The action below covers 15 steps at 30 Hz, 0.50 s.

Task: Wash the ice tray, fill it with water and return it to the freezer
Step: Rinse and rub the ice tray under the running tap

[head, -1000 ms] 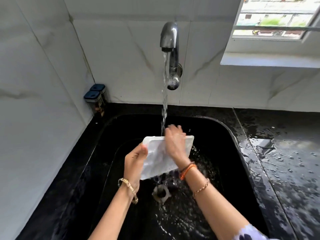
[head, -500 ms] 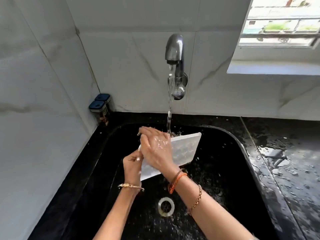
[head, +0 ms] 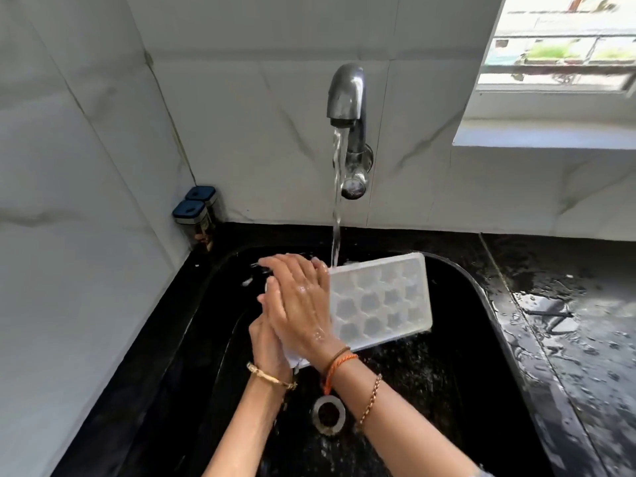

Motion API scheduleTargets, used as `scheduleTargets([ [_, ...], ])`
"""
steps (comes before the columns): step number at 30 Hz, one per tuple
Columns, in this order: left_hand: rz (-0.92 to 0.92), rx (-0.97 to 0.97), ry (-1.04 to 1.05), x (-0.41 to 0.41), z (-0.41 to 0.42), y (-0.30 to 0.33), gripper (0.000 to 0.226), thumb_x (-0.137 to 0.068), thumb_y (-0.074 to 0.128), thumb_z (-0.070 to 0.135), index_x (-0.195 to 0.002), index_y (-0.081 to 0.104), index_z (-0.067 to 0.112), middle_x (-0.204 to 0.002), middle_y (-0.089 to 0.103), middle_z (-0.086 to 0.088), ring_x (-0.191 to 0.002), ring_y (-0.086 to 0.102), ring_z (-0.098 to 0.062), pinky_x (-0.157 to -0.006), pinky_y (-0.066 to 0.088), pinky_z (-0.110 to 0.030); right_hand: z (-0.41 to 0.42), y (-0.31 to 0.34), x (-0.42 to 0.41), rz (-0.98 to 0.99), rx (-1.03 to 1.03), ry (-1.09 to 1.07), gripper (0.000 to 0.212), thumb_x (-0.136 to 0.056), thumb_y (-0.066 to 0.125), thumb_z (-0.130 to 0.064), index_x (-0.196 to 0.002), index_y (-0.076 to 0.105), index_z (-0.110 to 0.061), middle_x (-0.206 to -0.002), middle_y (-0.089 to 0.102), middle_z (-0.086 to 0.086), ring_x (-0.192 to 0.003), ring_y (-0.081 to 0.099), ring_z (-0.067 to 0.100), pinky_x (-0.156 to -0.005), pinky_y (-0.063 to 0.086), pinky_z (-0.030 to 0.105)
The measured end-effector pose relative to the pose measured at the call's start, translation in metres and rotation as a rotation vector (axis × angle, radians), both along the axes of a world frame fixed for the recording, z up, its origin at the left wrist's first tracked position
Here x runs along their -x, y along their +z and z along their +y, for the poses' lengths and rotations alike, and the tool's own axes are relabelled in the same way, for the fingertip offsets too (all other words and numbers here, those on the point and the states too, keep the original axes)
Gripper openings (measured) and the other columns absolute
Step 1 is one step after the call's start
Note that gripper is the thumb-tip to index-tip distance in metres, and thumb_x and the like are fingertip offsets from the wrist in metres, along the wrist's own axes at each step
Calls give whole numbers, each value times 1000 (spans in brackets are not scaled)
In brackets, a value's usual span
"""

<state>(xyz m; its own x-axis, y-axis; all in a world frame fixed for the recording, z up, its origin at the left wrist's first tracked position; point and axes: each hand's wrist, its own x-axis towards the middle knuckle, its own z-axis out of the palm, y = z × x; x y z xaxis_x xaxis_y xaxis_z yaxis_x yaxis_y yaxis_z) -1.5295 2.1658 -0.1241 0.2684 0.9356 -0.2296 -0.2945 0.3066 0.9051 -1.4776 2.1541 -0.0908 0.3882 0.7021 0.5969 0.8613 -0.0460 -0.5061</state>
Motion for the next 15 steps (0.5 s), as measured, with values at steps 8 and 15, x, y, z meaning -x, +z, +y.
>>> scheduleTargets([
  [8, -55, 138, 34, 32, 5, 15, 91, -39, 48, 85, -105, 65, 24, -112, 68, -10, -102, 64, -31, -88, 52, -51, -6, 2, -115, -85, 338, -358, 31, -94, 32, -25, -102, 61, -17, -105, 64, 6, -104, 55, 27, -95, 32, 39],
  [15, -205, 340, 73, 21, 1, 16, 57, -84, 29, 70, -102, 62, 26, -111, 66, -7, -95, 64, -26, -72, 53, -41, -46, -26, -104, 221, 269, -349, 54, -99, 32, -28, -145, 15, -6, -154, 17, 11, -143, 12, 22, -115, 8, 32],
])
